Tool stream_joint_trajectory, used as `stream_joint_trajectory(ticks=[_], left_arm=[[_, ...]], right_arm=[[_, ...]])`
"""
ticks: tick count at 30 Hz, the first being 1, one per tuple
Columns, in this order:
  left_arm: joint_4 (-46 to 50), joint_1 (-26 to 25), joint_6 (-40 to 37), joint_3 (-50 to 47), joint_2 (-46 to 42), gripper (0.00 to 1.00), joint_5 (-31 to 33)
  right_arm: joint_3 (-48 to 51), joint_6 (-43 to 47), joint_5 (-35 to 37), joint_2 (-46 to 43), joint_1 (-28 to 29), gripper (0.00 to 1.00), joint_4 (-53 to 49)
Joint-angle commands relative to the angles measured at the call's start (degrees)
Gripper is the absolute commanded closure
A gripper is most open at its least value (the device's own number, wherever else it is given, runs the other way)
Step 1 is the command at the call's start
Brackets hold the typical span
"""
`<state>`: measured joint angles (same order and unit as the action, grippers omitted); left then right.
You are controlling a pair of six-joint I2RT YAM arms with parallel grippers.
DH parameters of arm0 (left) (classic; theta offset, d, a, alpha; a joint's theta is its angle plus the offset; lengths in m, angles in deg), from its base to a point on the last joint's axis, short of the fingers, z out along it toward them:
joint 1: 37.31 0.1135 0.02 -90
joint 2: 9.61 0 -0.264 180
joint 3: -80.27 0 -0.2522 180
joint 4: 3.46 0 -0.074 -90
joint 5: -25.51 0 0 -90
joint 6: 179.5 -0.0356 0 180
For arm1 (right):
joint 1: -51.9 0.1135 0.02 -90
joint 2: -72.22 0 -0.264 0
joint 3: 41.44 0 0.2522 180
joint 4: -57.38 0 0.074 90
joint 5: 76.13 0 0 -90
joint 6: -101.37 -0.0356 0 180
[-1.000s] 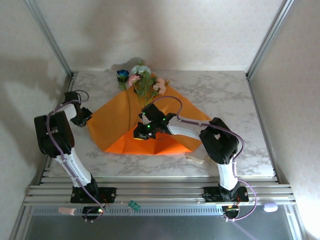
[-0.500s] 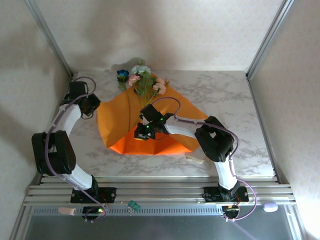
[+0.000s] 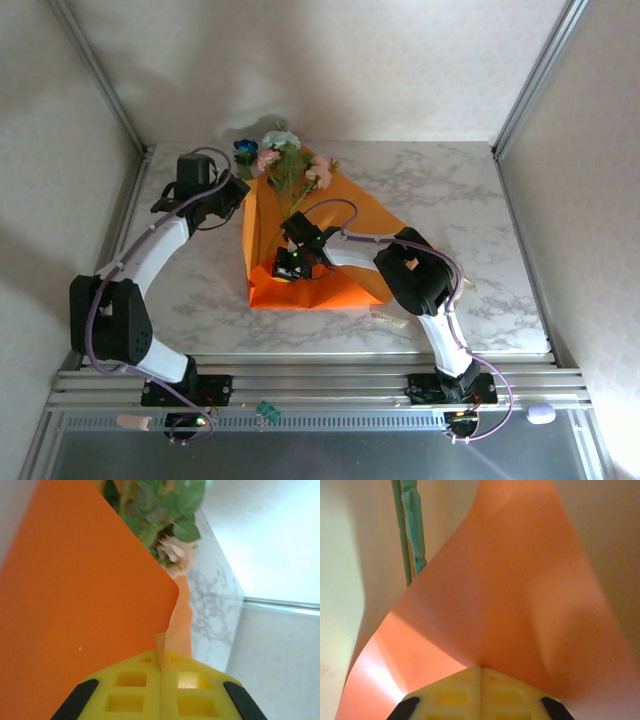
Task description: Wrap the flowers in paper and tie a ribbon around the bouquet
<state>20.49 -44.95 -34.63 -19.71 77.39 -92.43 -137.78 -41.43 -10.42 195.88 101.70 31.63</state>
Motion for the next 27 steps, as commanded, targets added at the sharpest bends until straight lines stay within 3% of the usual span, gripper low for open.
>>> stream_joint_trajectory(ticks=[1,6,12,16,21,23,27], left_arm=[[-5.95,-3.74,5.46,-0.76,1.44,1.00,-2.76],[-7.70,-6.57,5.71,-0.69,4.38,1.00,-1.94],[-7.11,-8.31,3.77,0.93,7.81,1.00,-2.03],[-6.92,-9.20,3.05,2.48,10.14,1.00,-2.42],[-4.09,-11.36,0.91,5.59,13.54,1.00,-2.03],[-4.14,-12.23,0.72,5.79,14.44,1.00,-1.94],[-4.38,-13.35,0.69,6.42,15.79,1.00,-1.81]], right_arm=[[1.69,-0.87,-1.71,-0.93,-0.14,0.93,3.39],[7.55,-2.61,0.52,-8.69,-1.23,0.85,10.26],[12.20,-3.19,2.19,-18.53,-3.34,0.74,8.65],[17.55,-3.25,4.74,-24.50,-4.64,0.72,6.49],[23.78,3.99,12.59,-33.55,-4.39,0.60,8.02],[23.87,6.56,13.98,-34.60,-4.34,0.51,8.44],[19.17,8.88,13.22,-30.13,-4.16,0.48,5.75]])
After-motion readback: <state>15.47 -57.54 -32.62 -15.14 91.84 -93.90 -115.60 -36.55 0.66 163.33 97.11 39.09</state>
